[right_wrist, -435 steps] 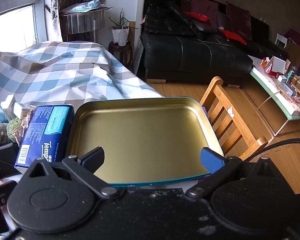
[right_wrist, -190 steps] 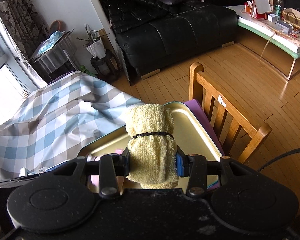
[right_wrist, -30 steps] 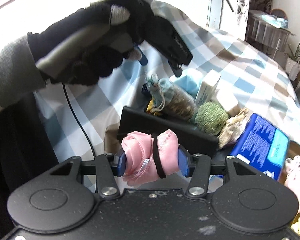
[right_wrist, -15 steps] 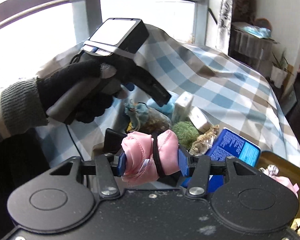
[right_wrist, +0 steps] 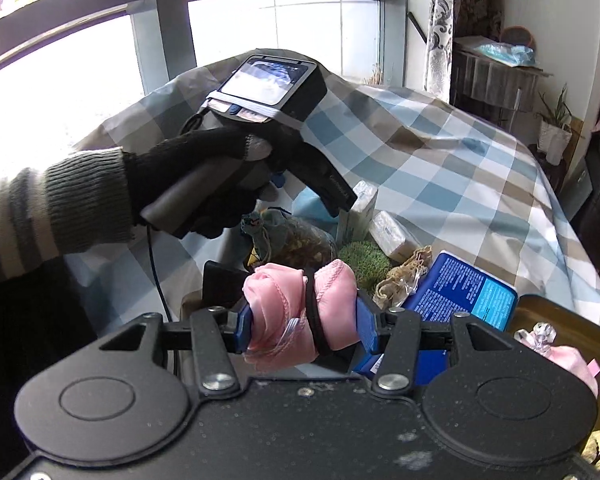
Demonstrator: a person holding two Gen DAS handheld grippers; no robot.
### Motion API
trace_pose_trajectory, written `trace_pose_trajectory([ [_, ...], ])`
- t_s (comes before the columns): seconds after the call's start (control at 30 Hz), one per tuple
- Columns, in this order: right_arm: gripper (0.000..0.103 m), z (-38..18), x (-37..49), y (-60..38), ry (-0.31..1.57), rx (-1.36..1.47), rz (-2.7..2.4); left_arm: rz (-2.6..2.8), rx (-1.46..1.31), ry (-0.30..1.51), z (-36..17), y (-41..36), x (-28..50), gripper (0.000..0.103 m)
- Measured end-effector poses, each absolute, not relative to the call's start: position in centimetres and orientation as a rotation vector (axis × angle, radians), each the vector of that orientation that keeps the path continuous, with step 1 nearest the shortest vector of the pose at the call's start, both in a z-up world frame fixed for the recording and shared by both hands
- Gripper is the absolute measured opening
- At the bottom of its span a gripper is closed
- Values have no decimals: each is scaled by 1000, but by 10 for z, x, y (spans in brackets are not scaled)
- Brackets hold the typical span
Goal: Organize soft objects
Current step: 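Grasp the blue face mask with the left tool while right tool holds pink bundle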
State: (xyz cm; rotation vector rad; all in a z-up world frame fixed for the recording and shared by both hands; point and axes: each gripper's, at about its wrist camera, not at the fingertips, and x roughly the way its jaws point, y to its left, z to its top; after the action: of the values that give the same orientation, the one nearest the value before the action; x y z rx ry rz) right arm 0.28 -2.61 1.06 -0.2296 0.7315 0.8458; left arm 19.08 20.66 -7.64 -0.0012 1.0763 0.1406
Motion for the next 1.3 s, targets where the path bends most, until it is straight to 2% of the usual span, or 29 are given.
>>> trace_pose_trajectory([
  [0.17, 50, 2, 11, -24, 779, -208, 830, 123, -45, 1090, -85, 212, 195, 81],
  [0.33, 50, -4, 16, -17, 812, -197, 836, 123, -98, 1073, -82, 220, 196, 76],
  [0.43, 50, -7, 15, -13, 817, -202, 845, 121, -132, 1075, -82, 225, 197, 67],
  [0.83, 50, -13, 12, -10, 818, -221, 838, 109, -206, 1072, -83, 234, 199, 73],
  [0.9, 50, -13, 12, -10, 811, -224, 837, 118, -211, 1065, -83, 235, 198, 66],
  [0.93, 50, -13, 11, -10, 807, -228, 835, 115, -215, 1062, -82, 235, 198, 53],
  [1.13, 50, -11, 10, -14, 771, -236, 810, 121, -222, 1044, -77, 236, 196, 44],
  [1.3, 50, -4, 14, -24, 727, -213, 767, 135, -227, 1022, -68, 236, 191, 43],
])
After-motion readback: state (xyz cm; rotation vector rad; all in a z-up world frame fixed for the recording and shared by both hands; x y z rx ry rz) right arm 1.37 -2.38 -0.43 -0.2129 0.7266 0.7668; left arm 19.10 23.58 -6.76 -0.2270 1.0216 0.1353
